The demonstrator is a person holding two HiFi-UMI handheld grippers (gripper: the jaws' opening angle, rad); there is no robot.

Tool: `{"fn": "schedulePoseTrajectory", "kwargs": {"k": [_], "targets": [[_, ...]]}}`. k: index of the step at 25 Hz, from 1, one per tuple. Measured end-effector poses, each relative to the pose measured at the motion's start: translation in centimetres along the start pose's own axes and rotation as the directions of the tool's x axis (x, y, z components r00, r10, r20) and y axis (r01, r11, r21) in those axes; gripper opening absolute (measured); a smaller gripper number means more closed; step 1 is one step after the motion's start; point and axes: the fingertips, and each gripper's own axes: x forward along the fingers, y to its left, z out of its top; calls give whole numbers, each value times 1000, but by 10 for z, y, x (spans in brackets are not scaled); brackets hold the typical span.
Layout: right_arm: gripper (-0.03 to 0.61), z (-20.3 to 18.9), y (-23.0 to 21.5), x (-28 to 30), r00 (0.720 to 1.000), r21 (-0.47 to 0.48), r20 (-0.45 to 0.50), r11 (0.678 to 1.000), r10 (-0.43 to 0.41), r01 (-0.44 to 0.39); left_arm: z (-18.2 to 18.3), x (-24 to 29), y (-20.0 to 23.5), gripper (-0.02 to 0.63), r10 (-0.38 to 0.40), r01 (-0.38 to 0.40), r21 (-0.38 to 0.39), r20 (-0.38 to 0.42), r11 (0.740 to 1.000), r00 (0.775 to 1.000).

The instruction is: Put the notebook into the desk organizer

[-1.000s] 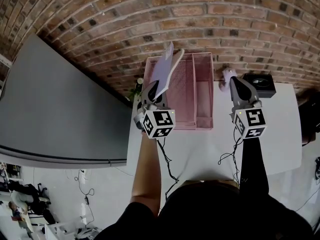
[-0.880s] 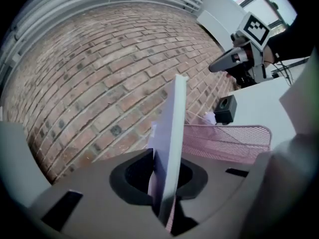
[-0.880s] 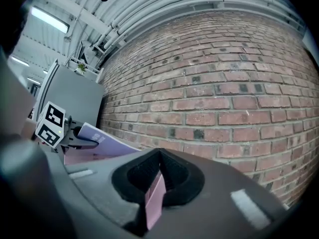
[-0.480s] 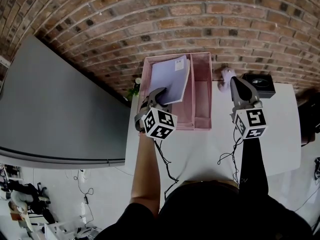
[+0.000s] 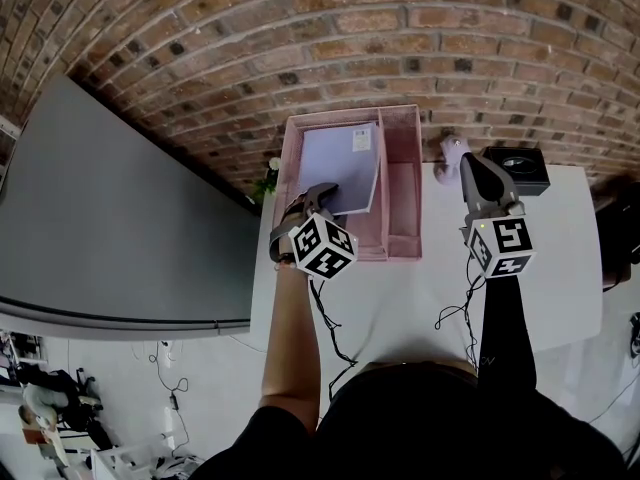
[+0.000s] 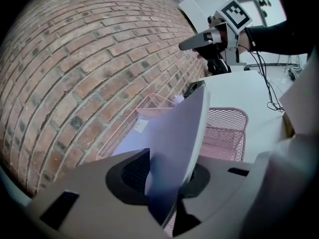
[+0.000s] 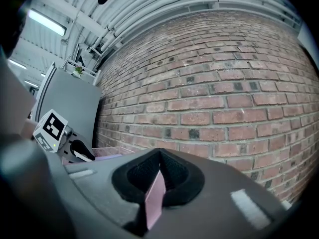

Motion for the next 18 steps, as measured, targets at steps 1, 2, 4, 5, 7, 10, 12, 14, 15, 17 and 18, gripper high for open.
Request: {"fn": "schedulePoseTrajectory", "kwargs": {"k": [1, 2, 4, 5, 7, 10, 12, 14, 15, 17, 18], "targets": [[2, 0, 0, 0, 1000, 0, 0, 1000, 0, 0, -1, 1, -1, 92, -8, 8, 2, -4, 1000, 1000], [2, -1, 0, 1, 1000, 0, 0, 1000, 0, 0, -1, 2, -2, 95, -17, 17, -1, -7, 1000, 1000], [3, -1, -1, 1, 1000, -1, -1, 1000, -1, 1, -2, 3, -6, 104, -44, 44, -12, -11, 999, 999], [2, -1, -1, 1, 1000, -3, -2, 1000, -2, 2, -2, 4, -7, 112, -60, 60, -19, -12, 998, 998], [2, -1, -1, 0, 1000, -6, -2, 1000, -4, 4, -2, 3, -10, 132, -90, 90, -32, -10, 995, 996], [2, 1, -2, 0, 1000, -5, 1, 1000, -8, 8, -3, 3, -17, 172, -155, 155, -57, -5, 986, 988], [2, 3, -1, 0, 1000, -4, 4, 1000, -7, 7, -3, 3, -25, 220, -219, 219, -84, 4, 972, 976], [3, 3, 1, 0, 1000, -4, 7, 1000, -5, 5, -3, 3, -31, 272, -257, 257, -104, 15, 961, 966], [2, 4, 2, 0, 1000, -4, 8, 1000, -3, 3, -3, 2, -32, 272, -267, 268, -110, 20, 957, 963], [2, 5, 3, 0, 1000, -4, 12, 1000, -1, 1, -1, 0, -36, 295, -304, 307, -128, 36, 943, 952], [3, 5, 3, -1, 1000, -4, 14, 1000, -1, 1, 1, -1, -39, 310, -328, 331, -139, 46, 933, 944]]}}
